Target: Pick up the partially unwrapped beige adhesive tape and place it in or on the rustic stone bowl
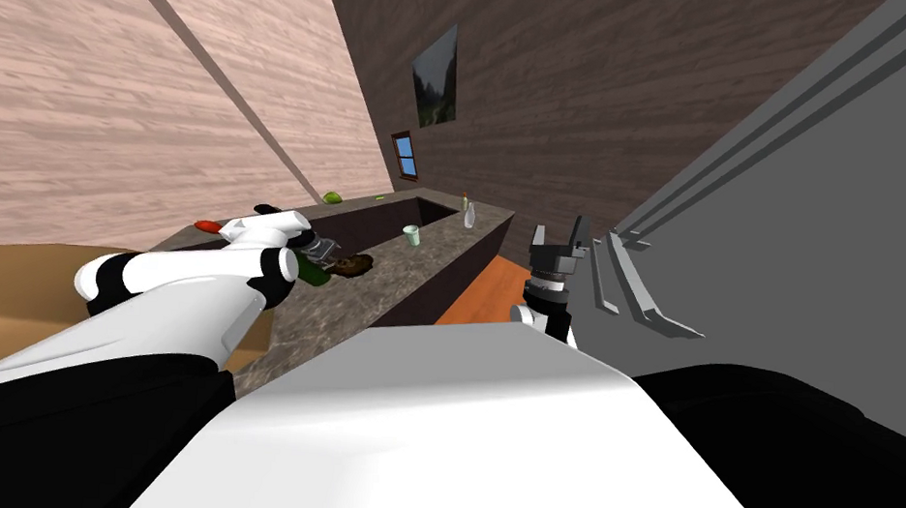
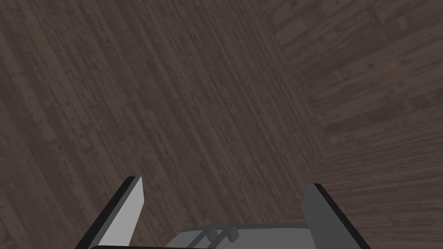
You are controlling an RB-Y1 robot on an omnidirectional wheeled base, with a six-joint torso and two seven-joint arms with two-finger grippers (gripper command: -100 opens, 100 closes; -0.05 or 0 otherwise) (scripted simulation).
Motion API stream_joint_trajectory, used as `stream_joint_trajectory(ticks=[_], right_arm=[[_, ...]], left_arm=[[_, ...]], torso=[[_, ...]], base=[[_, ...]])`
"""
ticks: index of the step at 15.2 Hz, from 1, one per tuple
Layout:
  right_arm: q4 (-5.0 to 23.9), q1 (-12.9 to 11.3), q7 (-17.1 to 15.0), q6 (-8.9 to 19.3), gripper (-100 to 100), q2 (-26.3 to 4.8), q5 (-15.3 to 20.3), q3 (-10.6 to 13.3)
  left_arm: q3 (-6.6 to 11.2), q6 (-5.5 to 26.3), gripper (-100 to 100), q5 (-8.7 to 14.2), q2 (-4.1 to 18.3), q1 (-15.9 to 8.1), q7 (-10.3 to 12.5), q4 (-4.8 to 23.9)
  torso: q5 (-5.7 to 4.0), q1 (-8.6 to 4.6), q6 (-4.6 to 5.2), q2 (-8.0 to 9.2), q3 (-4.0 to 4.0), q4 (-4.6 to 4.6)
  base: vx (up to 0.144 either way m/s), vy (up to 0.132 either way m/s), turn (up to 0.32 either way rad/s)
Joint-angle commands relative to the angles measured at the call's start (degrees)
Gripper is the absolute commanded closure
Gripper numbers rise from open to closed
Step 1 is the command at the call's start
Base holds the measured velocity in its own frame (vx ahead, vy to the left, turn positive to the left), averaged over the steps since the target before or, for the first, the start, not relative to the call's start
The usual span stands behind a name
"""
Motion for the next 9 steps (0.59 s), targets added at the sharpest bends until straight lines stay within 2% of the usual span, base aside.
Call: stream_joint_trajectory(ticks=[1,3,4,6,7,8,9], right_arm=[[0.00,0.00,0.00,0.00,0,0.00,0.00,0.00],[0.00,0.00,0.00,0.00,0,0.00,0.00,0.00],[0.00,0.00,0.00,0.00,0,0.00,0.00,0.00],[0.00,0.00,0.00,0.00,0,0.00,0.00,0.00],[0.00,0.00,0.00,0.00,0,0.00,0.00,0.00],[0.00,0.00,0.00,0.00,0,0.00,0.00,0.00],[0.00,0.00,0.00,0.00,0,0.00,0.00,0.00]], left_arm=[[0.38,2.41,-100,0.35,0.16,1.71,0.79,-2.86],[0.38,2.41,-100,0.35,0.16,1.71,0.79,-4.14],[0.37,3.66,-100,0.49,1.09,0.97,0.23,-4.30],[0.37,3.66,-100,0.49,1.09,0.97,0.23,-2.79],[0.36,4.90,-100,0.62,2.03,0.23,-0.33,-4.45],[0.36,4.90,-100,0.62,2.03,1.02,-0.33,-5.93],[0.36,4.90,-100,0.62,2.03,0.23,-0.33,-4.45]], torso=[[0.00,0.00,0.00,0.00,0.00,0.00],[0.01,0.04,0.01,0.02,0.00,0.00],[0.01,0.07,0.01,0.04,0.02,0.01],[0.01,0.05,0.00,0.05,0.03,0.01],[0.03,0.08,-0.01,0.05,0.02,0.00],[0.01,0.06,-0.01,0.05,0.03,0.02],[-0.02,0.02,0.01,0.03,0.02,0.02]], base=[[0.022,-0.023,0.004],[0.005,-0.007,0.000],[0.005,-0.010,0.002],[0.012,-0.012,0.002],[0.014,-0.021,0.008],[0.017,-0.024,0.016],[0.015,-0.015,0.002]])
